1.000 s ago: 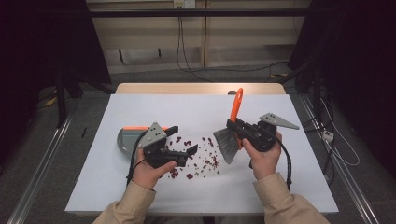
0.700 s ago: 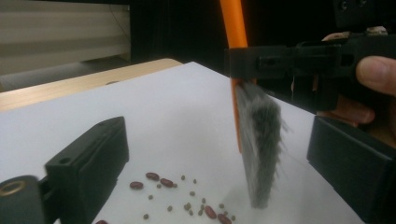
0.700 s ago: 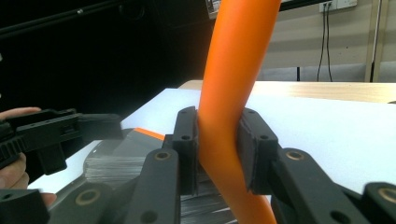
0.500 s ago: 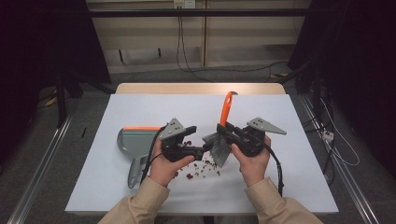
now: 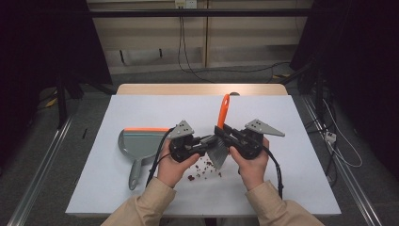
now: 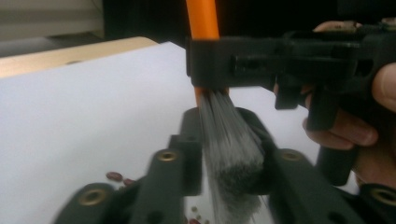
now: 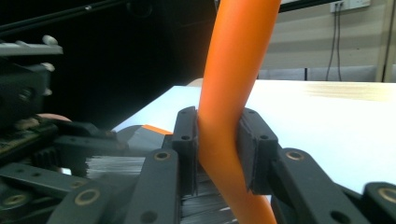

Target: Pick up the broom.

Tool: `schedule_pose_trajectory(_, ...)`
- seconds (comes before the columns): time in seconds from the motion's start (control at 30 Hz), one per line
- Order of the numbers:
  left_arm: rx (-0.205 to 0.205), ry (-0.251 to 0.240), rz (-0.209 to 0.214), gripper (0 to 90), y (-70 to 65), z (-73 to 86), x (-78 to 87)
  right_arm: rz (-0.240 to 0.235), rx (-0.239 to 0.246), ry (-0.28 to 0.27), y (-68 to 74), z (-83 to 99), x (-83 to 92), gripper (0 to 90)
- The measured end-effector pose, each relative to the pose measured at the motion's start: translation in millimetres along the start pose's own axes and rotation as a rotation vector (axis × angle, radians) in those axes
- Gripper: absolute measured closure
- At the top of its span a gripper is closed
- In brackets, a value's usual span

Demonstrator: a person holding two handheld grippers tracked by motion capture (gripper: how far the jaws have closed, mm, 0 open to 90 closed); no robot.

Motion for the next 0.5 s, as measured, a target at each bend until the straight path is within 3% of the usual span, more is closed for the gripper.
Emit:
schedule_pose_trajectory(0.13, 0.006, 0.004, -0.002, 82.1, 2.9, 1.6, 2.9, 0.0, 0.024, 0.013, 2.3, 1.3, -1.7, 70.8)
schedule_pose_trajectory(0.37, 0.016, -0.007, 0.002, 84.2, 4.6, -0.4, 11.3, -0.07, 0.017, 0.0, 0.3, -0.1, -3.4, 68.2)
schedule_pose_trajectory(0.5, 0.015, -0.009, -0.005, 84.3, 7.2, -1.5, 17.4, -0.079, 0.038, -0.057, -2.3, -4.6, -0.2, 48.5)
Point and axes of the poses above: each handheld gripper's, and its own axes: x roughly backward along the jaws, z roughly out of its underside, y roughly to its left, the point moved 1 cm from there along -x, roughly forward along the jaws, and after that the axes turned 7 degrees about z, right-handed, at the moved point
